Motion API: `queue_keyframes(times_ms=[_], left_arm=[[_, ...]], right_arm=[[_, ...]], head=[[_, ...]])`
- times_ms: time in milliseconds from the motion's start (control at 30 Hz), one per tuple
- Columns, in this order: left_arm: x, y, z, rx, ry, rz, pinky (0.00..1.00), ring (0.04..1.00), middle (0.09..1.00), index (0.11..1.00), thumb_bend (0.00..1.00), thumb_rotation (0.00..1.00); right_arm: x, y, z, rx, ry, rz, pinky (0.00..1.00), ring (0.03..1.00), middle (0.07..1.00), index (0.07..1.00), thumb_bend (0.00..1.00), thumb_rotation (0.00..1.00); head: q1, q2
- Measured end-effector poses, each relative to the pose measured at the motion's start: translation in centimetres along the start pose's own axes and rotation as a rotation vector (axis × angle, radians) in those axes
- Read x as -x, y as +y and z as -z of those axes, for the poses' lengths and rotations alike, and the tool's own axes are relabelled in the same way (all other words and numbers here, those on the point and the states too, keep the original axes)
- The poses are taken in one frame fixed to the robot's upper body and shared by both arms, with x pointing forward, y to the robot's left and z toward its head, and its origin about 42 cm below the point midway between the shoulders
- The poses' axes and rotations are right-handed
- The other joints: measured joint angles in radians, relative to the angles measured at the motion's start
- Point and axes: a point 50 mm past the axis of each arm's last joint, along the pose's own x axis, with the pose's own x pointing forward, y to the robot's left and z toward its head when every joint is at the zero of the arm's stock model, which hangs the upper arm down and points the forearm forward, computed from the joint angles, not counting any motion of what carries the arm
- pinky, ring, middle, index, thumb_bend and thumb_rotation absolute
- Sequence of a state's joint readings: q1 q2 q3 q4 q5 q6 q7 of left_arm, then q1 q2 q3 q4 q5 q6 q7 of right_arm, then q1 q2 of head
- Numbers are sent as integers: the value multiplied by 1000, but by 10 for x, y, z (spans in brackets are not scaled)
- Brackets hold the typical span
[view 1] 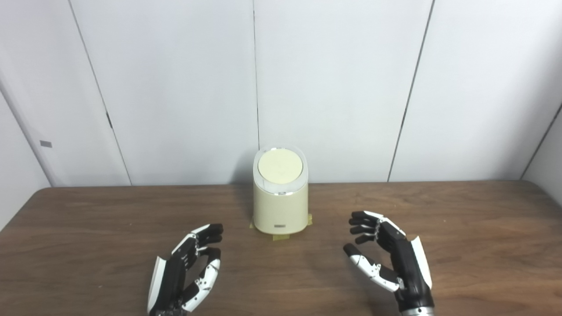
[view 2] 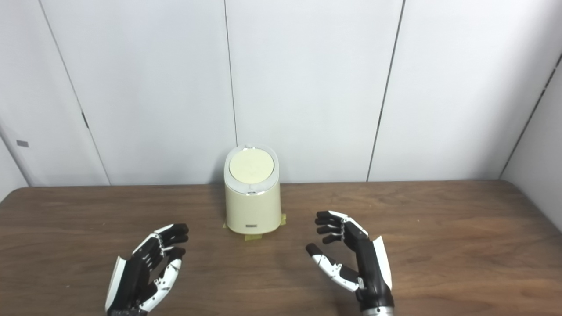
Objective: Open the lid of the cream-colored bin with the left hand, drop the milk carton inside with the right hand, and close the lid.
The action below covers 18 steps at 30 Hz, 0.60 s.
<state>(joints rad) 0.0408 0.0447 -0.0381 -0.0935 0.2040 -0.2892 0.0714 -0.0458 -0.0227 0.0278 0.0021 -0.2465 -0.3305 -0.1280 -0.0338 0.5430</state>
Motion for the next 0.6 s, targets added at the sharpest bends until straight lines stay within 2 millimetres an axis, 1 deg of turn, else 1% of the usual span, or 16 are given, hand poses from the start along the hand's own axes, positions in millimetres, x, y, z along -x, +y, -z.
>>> queue_keyframes(times_ms=[133, 200, 300, 367, 500, 567, 600], left_arm=[[0, 0, 0, -4, -1, 1, 647, 737, 761, 750, 167, 300], [0, 0, 0, 1, 0, 0, 661, 746, 768, 752, 170, 259], [0, 0, 0, 10, 3, -3, 669, 750, 770, 751, 180, 231], [0, 0, 0, 9, 4, -3, 666, 749, 770, 751, 178, 231], [0, 1, 0, 6, 4, -2, 669, 751, 771, 751, 181, 251], [0, 1, 0, 6, 5, -3, 658, 744, 766, 748, 180, 224], [0, 1, 0, 6, 5, -3, 655, 741, 764, 746, 180, 229]], right_arm=[[0, 0, 0, 5, -5, 3, 530, 632, 670, 674, 272, 274], [0, 0, 0, 5, -7, 6, 520, 628, 664, 675, 278, 289], [0, 0, 0, 4, -7, 7, 528, 637, 670, 677, 283, 311], [0, 0, 0, 4, -7, 7, 532, 639, 670, 677, 283, 322], [-1, 0, 0, 4, -7, 6, 531, 638, 669, 676, 273, 298], [-1, 0, 0, 5, -7, 6, 534, 639, 669, 675, 269, 302], [-1, 0, 0, 5, -7, 6, 542, 646, 674, 676, 269, 302]], head=[[8, 2], [8, 3], [6, 2], [5, 0], [6, 3], [6, 3], [6, 3]])
